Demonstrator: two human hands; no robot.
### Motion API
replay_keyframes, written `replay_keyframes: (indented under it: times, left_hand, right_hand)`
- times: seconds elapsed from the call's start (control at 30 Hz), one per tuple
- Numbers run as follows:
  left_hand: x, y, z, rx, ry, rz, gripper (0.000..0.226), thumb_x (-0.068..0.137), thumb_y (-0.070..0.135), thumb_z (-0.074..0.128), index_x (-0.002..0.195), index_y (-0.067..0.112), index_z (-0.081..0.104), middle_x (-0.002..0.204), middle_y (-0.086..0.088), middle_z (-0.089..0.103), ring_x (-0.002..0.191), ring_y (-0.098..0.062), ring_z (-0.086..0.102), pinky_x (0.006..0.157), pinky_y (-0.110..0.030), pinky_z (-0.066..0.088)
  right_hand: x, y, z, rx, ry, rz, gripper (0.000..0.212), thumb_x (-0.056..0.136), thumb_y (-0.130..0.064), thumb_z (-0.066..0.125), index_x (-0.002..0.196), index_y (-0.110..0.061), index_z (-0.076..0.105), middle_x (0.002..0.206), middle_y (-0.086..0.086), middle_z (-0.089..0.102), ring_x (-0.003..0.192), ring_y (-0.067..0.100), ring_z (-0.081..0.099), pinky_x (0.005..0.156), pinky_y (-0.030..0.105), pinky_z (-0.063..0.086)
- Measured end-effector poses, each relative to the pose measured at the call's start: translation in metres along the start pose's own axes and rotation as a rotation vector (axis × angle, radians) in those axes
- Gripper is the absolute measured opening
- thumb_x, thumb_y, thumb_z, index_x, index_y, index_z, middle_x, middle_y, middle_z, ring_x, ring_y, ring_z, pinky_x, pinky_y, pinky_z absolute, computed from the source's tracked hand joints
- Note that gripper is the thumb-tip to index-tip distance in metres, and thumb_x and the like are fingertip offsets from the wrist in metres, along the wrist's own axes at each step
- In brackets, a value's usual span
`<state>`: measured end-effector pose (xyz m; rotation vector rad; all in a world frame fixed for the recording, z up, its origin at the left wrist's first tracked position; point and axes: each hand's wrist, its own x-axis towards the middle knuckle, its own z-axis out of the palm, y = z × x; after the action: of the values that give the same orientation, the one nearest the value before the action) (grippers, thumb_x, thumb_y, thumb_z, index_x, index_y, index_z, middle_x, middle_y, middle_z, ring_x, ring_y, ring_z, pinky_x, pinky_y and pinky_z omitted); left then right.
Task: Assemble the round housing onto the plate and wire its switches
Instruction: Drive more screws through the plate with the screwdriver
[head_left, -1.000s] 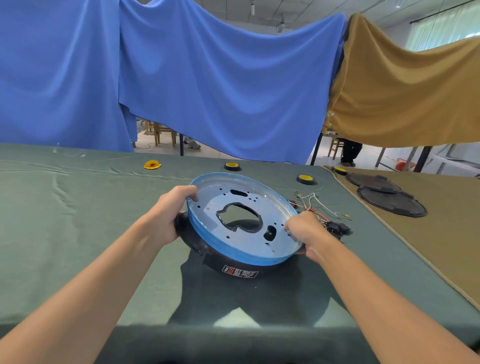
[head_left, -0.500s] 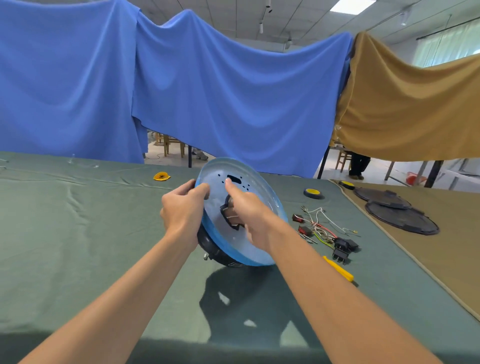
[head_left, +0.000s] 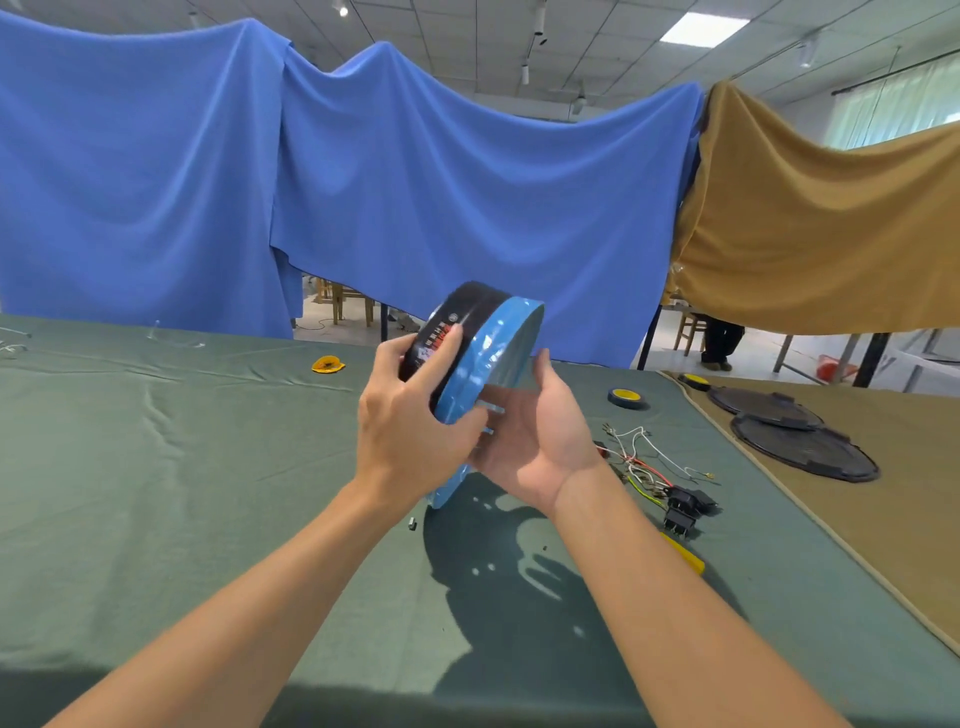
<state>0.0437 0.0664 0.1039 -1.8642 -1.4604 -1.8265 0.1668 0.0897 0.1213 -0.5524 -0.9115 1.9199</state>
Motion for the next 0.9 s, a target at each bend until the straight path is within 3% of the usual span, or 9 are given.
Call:
replay_keyframes:
  times: [0.07,0.13,0.27,0.4,0.53,0.63,0.7,0.77,0.9]
  left_hand:
    - [-0.006,-0.002,0.006,0.078,-0.039,0.165,0.069,0.060,0.022,0.074,0.128,0.011,0.067,0.120,-0.020,0.059,0.096,-0.032,0.065,0.079,-0.037,0.056]
    - [-0.012,-0.005,0.013,0.156,-0.086,0.325,0.067,0.058,0.018,0.078,0.124,0.008,0.070,0.117,-0.024,0.061,0.095,-0.038,0.067,0.071,-0.042,0.060]
    - [-0.024,-0.008,0.027,0.234,-0.193,0.537,0.061,0.061,0.018,0.075,0.121,0.008,0.071,0.116,-0.028,0.063,0.096,-0.042,0.066,0.073,-0.045,0.058]
    - [-0.034,-0.006,0.037,0.297,-0.305,0.677,0.058,0.063,0.019,0.078,0.120,0.011,0.072,0.116,-0.027,0.064,0.093,-0.040,0.066,0.070,-0.043,0.055]
    - [-0.043,-0.008,0.041,0.355,-0.429,0.856,0.057,0.065,0.021,0.076,0.121,0.013,0.071,0.118,-0.026,0.064,0.090,-0.037,0.065,0.067,-0.038,0.051]
    - [-0.052,-0.013,0.043,0.379,-0.502,0.988,0.058,0.068,0.023,0.075,0.125,0.016,0.069,0.121,-0.024,0.063,0.094,-0.035,0.064,0.072,-0.038,0.052]
    - [-0.058,-0.017,0.045,0.389,-0.547,1.043,0.059,0.070,0.025,0.073,0.128,0.016,0.066,0.124,-0.024,0.061,0.097,-0.035,0.064,0.074,-0.040,0.053]
    - [-0.062,-0.023,0.045,0.391,-0.572,1.070,0.058,0.073,0.028,0.071,0.130,0.017,0.064,0.127,-0.023,0.058,0.099,-0.033,0.062,0.075,-0.039,0.053]
    - [-0.068,-0.034,0.042,0.383,-0.563,1.080,0.048,0.088,0.040,0.063,0.132,0.020,0.062,0.133,-0.021,0.056,0.106,-0.031,0.062,0.081,-0.038,0.053]
  right_hand:
    - [-0.003,0.003,-0.013,0.083,0.028,-0.009,0.090,0.089,-0.076,0.030,0.127,0.000,0.060,0.126,0.020,0.055,0.107,0.033,0.058,0.098,0.045,0.047]
    - [-0.009,0.006,-0.028,0.168,0.024,-0.029,0.084,0.092,-0.072,0.031,0.124,-0.001,0.063,0.129,0.019,0.060,0.117,0.035,0.060,0.101,0.048,0.046]
    - [-0.027,0.007,-0.049,0.196,0.056,-0.102,0.058,0.099,-0.053,0.038,0.128,-0.008,0.063,0.133,0.015,0.060,0.118,0.033,0.060,0.100,0.046,0.048]
    - [-0.044,0.002,-0.074,0.182,0.176,-0.057,0.054,0.099,-0.048,0.038,0.131,-0.011,0.060,0.130,0.017,0.061,0.115,0.037,0.062,0.095,0.052,0.049]
    - [-0.055,-0.001,-0.100,0.203,0.626,-0.025,0.058,0.099,-0.052,0.037,0.124,-0.006,0.061,0.110,0.022,0.069,0.094,0.037,0.067,0.075,0.048,0.055]
    - [-0.059,-0.006,-0.111,-0.033,0.847,-0.079,0.070,0.090,-0.071,0.036,0.124,-0.014,0.057,0.113,0.014,0.066,0.096,0.031,0.064,0.068,0.040,0.052]
    - [-0.064,-0.008,-0.110,-0.244,0.873,-0.111,0.058,0.083,-0.075,0.048,0.109,-0.025,0.061,0.099,-0.001,0.070,0.092,0.022,0.064,0.064,0.035,0.048]
    - [-0.066,-0.009,-0.104,-0.390,0.788,-0.086,0.037,0.080,-0.068,0.060,0.087,-0.032,0.067,0.076,-0.009,0.074,0.079,0.014,0.068,0.061,0.031,0.045]
    - [-0.061,0.000,-0.105,-0.627,0.804,-0.080,0.017,0.084,-0.032,0.068,0.091,-0.017,0.068,0.091,0.003,0.074,0.083,0.017,0.066,0.065,0.031,0.044]
